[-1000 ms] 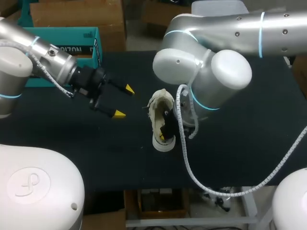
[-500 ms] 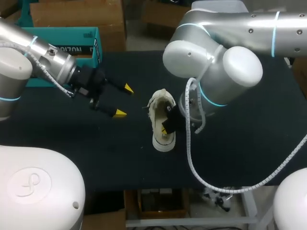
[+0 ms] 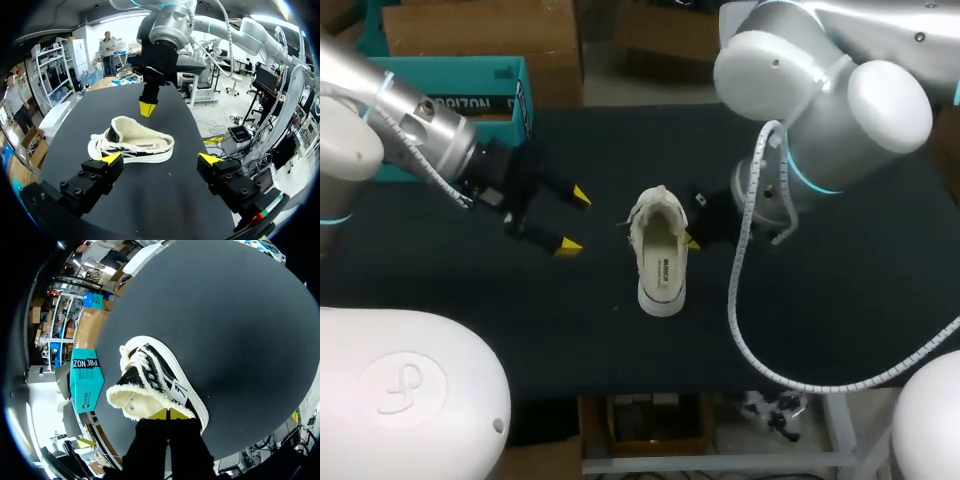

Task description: Open the shoe tongue, take the insole out of the shoe, put the insole back into the shoe, and pack the shoe into the shoebox

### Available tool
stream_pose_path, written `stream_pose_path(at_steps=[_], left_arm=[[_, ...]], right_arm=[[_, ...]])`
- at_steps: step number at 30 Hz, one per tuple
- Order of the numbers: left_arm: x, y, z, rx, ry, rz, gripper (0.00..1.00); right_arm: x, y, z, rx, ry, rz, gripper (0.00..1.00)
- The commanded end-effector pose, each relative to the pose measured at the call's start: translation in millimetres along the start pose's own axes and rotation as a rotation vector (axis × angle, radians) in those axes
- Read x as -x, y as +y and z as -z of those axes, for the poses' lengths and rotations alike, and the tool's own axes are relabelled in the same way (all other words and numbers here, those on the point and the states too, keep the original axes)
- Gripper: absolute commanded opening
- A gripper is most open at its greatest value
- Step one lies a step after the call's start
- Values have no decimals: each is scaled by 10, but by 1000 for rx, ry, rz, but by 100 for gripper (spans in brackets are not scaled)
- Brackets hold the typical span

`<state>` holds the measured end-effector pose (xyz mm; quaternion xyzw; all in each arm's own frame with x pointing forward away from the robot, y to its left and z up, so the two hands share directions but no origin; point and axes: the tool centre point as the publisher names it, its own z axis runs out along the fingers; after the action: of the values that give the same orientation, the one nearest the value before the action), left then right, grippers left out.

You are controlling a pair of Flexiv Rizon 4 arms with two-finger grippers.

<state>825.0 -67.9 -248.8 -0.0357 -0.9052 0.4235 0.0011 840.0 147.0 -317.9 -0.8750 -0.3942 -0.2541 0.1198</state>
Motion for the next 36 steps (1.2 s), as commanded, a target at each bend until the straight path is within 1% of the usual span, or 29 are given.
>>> stream_pose_path(at_steps=[1, 3, 4, 5, 7, 11, 15, 20, 27, 31, 36], left_arm=[[-110, 29, 13, 3, -58, 18, 100], [-125, 44, 13, 4, -61, 26, 100], [-131, 49, 13, 6, -62, 31, 100], [-134, 50, 13, 7, -65, 36, 100], [-137, 52, 9, 7, -69, 49, 100], [-122, 47, -30, 20, -75, 80, 100], [-73, 38, -61, 40, -78, 120, 100], [14, 46, -105, 56, -80, 169, 100], [122, 71, -126, 58, -61, 184, 100], [197, 60, -150, 68, -47, 201, 100], [264, 39, -167, 75, -29, 232, 100]], right_arm=[[144, 175, 66, -174, 74, 20, 0], [157, 195, 63, -180, 103, 47, 0], [166, 202, 65, -177, 104, 45, 0], [171, 213, 62, -185, 124, 70, 0], [179, 224, 70, -182, 120, 63, 0], [157, 229, 122, -168, 123, 97, 0], [102, 202, 169, -132, 112, 120, 0], [59, 162, 167, -89, 120, 136, 0], [54, 93, 138, -52, 127, 128, 0], [54, 32, 172, 19, 153, 152, 0], [82, -51, 164, 97, 225, 222, 0]])
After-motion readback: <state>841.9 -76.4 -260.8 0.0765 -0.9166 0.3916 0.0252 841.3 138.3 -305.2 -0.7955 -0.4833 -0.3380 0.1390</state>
